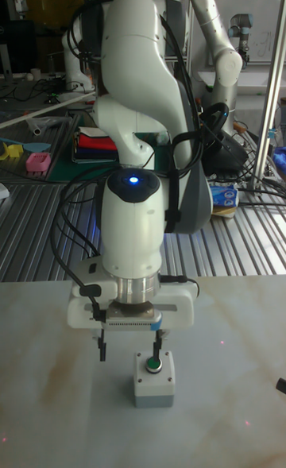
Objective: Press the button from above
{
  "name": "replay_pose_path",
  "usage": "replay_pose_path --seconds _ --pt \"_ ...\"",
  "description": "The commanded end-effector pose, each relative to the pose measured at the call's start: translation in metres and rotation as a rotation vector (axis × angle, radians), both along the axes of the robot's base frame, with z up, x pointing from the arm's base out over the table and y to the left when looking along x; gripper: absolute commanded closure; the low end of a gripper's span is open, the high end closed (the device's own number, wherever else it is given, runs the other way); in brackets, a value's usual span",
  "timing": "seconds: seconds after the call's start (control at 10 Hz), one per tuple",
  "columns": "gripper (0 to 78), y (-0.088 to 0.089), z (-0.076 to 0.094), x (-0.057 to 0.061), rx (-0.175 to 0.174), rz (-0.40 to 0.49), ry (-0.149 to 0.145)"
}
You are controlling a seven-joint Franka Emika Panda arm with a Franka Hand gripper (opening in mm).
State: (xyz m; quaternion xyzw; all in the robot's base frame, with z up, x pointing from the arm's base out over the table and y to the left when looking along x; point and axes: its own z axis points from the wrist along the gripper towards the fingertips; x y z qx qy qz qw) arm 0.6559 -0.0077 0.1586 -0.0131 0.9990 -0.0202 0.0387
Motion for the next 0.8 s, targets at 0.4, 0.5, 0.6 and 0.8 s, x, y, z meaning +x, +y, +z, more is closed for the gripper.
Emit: replay_pose_path --seconds 0.4,0.5,0.6,0.8 --pt "0.2 -0.0040 -0.0088 -0.0010 0.006 -0.001 -0.014" --pt "0.2 -0.0039 -0.0094 -0.0010 0.007 -0.002 -0.014" --pt "0.2 -0.0038 -0.0101 -0.0012 0.007 -0.003 -0.014" --pt "0.2 -0.0038 -0.0119 -0.0015 0.007 -0.003 -0.014"
